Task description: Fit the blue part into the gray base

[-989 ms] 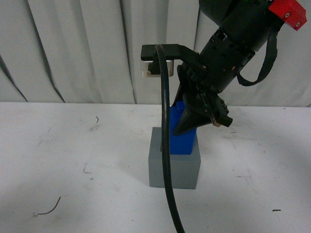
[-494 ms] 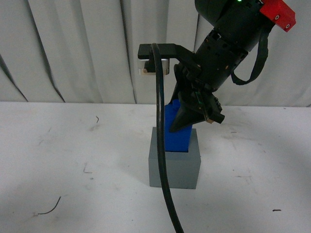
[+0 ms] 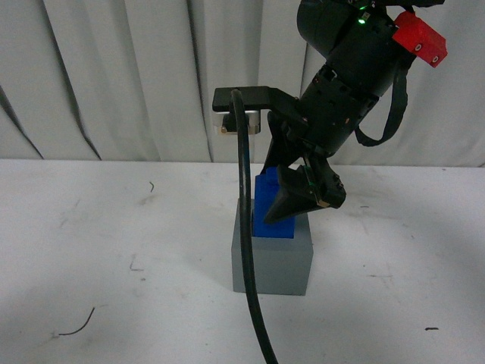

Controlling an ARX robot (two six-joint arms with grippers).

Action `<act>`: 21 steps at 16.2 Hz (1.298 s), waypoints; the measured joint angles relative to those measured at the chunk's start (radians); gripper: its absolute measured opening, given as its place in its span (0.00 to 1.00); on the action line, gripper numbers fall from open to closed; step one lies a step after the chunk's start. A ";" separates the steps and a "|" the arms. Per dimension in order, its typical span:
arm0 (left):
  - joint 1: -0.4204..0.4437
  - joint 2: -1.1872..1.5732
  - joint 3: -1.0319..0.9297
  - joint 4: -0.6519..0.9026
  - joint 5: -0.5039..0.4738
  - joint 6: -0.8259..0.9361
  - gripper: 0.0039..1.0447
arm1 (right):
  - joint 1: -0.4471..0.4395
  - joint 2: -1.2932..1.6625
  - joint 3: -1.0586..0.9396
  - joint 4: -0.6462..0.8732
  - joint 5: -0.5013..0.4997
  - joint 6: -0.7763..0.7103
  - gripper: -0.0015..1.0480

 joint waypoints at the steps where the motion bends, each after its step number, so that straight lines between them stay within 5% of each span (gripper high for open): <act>1: 0.000 0.000 0.000 0.000 0.000 0.000 0.94 | -0.002 0.000 0.009 -0.010 -0.006 -0.018 0.84; 2: 0.000 0.000 0.000 0.000 0.000 0.000 0.94 | -0.003 -0.001 0.021 -0.027 -0.019 -0.030 0.95; 7: 0.000 0.000 0.000 0.000 0.000 0.000 0.94 | -0.055 -0.126 -0.042 0.120 -0.194 0.013 0.94; 10: 0.000 0.000 0.000 0.000 0.000 0.000 0.94 | -0.090 -0.351 -0.301 0.599 -0.285 0.267 0.94; 11: 0.000 0.000 0.000 0.000 0.000 0.000 0.94 | -0.110 -0.476 -0.545 1.051 -0.124 0.549 0.94; 13: 0.000 0.000 0.000 0.000 0.000 0.000 0.94 | -0.174 -0.566 -0.824 1.464 0.119 0.944 0.94; 15: 0.000 0.000 0.000 0.000 0.000 0.000 0.94 | -0.233 -0.618 -0.984 1.615 0.256 1.171 0.94; 19: 0.000 0.000 0.000 0.000 0.000 0.000 0.94 | -0.311 -0.726 -1.257 1.748 0.374 1.456 0.94; 21: 0.000 0.000 0.000 0.000 0.000 0.000 0.94 | -0.363 -0.806 -1.436 1.936 0.439 1.370 0.76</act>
